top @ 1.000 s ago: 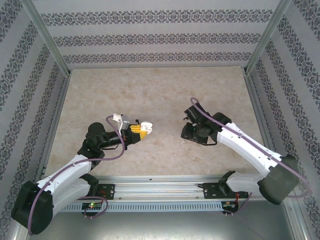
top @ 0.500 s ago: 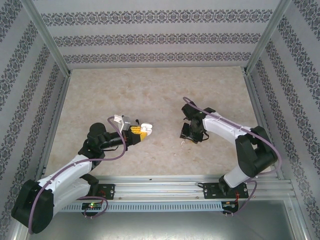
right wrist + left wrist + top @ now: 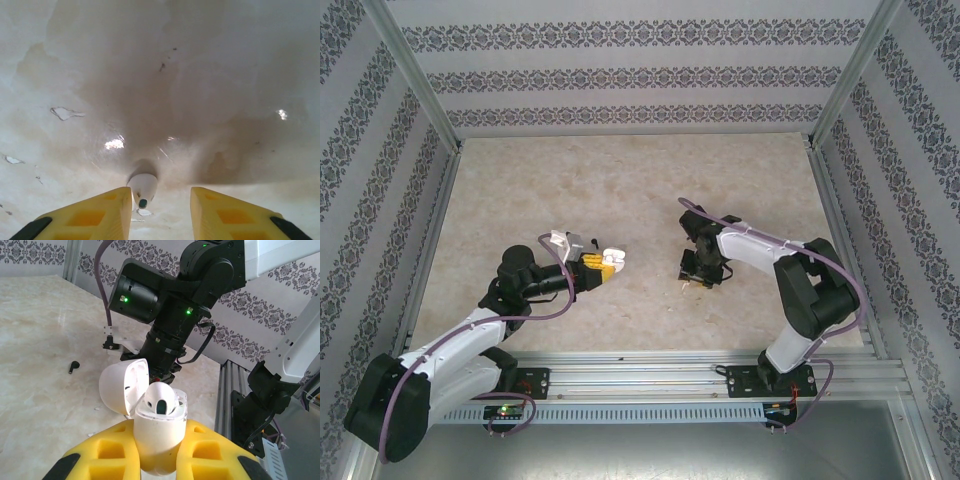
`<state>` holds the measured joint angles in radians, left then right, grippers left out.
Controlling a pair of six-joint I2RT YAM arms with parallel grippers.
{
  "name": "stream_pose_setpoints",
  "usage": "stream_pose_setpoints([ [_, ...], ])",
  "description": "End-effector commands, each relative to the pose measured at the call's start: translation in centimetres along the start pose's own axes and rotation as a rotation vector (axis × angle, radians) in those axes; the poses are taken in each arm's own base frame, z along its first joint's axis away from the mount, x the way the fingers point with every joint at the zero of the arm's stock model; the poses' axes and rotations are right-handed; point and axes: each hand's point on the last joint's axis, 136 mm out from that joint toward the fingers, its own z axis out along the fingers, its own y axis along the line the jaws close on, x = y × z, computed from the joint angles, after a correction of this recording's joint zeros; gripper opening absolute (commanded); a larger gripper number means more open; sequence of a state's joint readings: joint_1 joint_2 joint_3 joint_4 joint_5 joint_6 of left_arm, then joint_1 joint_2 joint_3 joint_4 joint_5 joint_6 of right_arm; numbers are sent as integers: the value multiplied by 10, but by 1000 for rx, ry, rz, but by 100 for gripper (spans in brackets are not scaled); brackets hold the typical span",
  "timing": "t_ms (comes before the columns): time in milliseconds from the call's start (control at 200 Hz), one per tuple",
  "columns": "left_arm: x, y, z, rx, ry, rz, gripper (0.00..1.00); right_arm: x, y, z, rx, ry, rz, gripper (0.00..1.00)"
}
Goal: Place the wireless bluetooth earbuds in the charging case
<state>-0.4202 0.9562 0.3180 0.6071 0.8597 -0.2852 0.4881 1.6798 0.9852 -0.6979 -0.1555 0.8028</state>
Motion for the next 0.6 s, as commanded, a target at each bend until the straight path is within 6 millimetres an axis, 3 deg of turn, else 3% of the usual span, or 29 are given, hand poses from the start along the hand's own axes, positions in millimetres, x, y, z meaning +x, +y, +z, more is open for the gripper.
stream_pose_setpoints([
  [0,-1,-6,1,25,-15,38,0,-2,1,4,16,16,-21,35],
  [445,-2,-6,0,21,-14,35,0,-1,5,6,21,27,-60,22],
  [594,-4,-6,1,19,-13,38,0,-1,10,-4,6,7,-68,24],
])
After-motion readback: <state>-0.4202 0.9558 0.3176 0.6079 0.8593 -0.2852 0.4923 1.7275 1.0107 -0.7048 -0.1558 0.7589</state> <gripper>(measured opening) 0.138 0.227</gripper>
